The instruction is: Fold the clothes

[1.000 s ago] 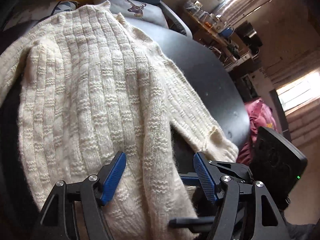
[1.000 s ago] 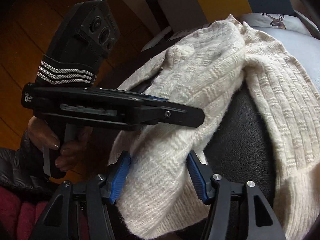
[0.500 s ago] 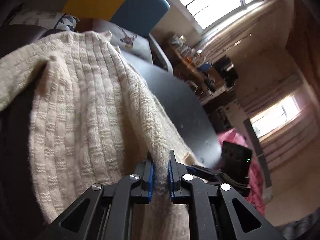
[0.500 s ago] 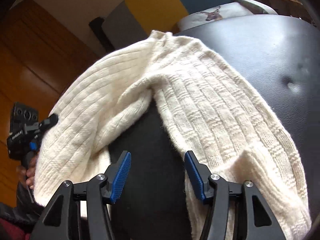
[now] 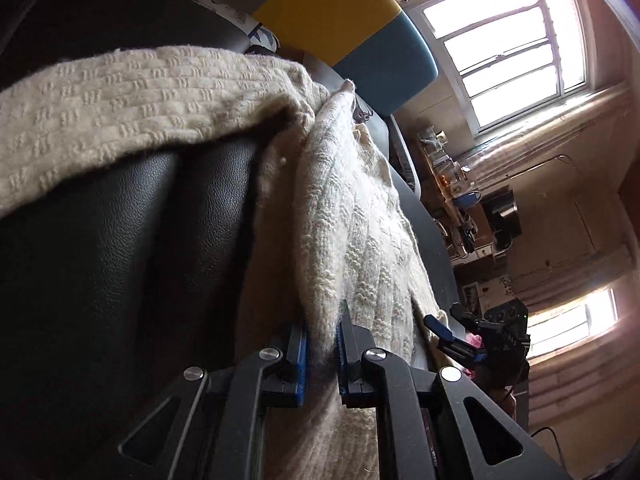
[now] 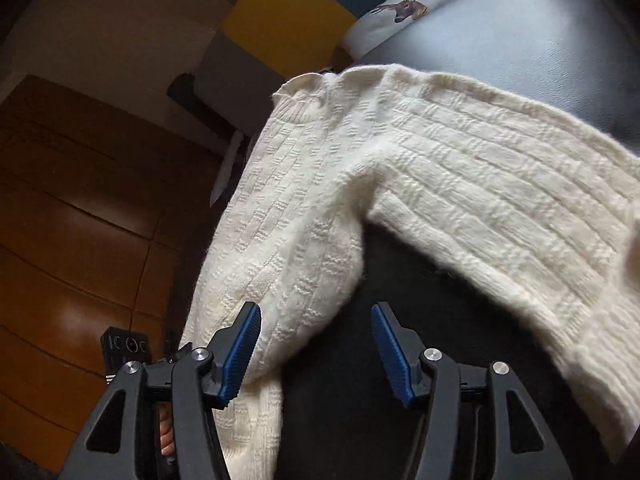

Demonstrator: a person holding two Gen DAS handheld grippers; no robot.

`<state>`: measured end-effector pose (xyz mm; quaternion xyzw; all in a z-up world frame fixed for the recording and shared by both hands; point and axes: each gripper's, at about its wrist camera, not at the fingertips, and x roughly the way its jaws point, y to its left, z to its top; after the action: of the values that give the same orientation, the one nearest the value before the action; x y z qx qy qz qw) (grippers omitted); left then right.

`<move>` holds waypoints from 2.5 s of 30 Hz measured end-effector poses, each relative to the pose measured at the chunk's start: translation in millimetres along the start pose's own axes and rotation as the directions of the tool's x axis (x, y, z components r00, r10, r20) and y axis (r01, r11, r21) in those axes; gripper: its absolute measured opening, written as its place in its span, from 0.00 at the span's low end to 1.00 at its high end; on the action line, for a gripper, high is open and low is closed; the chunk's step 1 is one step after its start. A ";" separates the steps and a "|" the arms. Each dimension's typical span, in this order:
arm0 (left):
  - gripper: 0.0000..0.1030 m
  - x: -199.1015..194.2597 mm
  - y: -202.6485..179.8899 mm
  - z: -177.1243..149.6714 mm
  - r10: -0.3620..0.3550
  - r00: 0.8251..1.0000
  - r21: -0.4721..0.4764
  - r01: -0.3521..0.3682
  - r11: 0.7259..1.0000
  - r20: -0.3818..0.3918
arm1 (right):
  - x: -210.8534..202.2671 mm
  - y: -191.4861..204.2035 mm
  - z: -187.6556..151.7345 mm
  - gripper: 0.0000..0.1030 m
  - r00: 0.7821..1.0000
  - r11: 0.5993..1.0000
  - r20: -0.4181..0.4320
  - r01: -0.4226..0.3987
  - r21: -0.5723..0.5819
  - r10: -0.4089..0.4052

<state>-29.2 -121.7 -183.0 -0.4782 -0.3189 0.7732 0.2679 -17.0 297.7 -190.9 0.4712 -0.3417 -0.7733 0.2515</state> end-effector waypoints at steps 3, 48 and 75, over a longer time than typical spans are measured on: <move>0.11 4.5 -2.3 -1.2 0.000 1.000 -0.002 0.000 1.000 -0.008 | 18.7 8.7 1.3 0.58 0.999 1.000 -0.045 -0.016 -0.003 0.015; 0.05 5.8 -28.1 -25.4 0.119 0.993 0.150 -0.115 0.982 -0.013 | 13.8 61.8 -55.9 0.28 0.869 0.737 0.017 0.429 -0.522 -0.494; 0.37 -215.6 147.9 -1.8 0.641 0.733 -0.436 -0.512 0.740 0.227 | 4.7 79.8 -40.4 0.31 0.894 0.748 0.099 0.422 -0.512 -0.437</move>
<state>42.3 -372.9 -171.8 -0.4419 -0.3256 0.8239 -0.1411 22.7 231.5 -145.4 0.4612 0.0016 -0.8668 0.1895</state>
